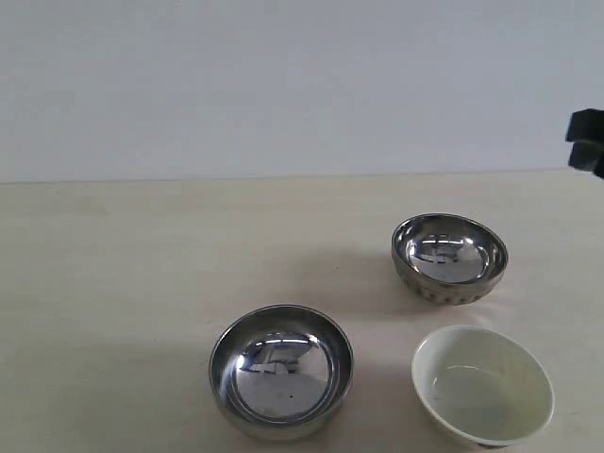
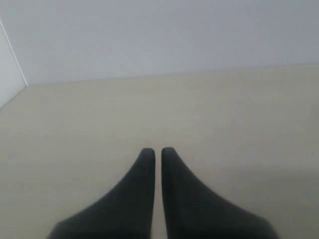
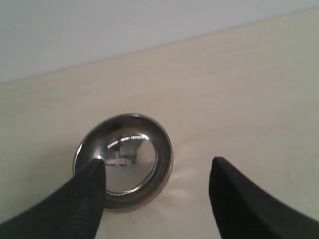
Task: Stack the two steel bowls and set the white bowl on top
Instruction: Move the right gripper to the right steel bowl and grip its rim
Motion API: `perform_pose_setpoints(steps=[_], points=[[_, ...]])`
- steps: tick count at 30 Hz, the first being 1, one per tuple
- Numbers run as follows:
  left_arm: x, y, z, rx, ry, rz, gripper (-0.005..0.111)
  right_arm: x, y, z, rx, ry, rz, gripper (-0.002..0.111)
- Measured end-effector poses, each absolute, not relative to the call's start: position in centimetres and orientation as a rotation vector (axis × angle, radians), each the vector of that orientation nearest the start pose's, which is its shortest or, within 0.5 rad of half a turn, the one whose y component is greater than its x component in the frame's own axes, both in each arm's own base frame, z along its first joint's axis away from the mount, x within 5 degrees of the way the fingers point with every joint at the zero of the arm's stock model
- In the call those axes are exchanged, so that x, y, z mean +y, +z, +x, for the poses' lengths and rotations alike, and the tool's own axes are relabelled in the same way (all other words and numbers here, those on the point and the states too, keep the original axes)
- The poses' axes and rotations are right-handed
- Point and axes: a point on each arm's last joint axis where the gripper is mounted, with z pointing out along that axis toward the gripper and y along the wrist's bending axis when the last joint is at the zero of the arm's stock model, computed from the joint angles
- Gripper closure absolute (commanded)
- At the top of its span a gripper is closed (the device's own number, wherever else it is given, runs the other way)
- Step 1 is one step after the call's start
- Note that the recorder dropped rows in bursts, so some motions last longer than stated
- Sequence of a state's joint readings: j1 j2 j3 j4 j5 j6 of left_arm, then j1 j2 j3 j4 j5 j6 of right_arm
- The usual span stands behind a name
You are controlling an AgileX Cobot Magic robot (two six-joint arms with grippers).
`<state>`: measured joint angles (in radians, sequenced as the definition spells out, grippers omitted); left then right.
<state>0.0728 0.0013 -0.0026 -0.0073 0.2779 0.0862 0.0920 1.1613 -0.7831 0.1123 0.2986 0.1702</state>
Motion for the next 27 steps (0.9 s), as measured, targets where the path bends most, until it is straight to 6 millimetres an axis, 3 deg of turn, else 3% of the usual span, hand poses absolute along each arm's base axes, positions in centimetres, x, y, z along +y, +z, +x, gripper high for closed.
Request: perform_pose_setpoints(steps=[6,11,18,27], points=[[0.4,18.9,5.5,1.761,0.109,0.007,0.103,3.7,25.9,30.0,2.374,0.292,0.163,0.053],[0.4,18.9,5.5,1.761,0.109,0.007,0.103,4.1,22.4,33.0,2.478,0.293,0.147,0.053],[0.4,18.9,5.5,1.761,0.109,0.007,0.103,4.2,17.6,35.1,2.563,0.258,0.151,0.053],[0.4,18.9,5.5,1.761,0.109,0.007,0.103,4.2,14.4,36.7,2.6,0.233,0.153,0.053]])
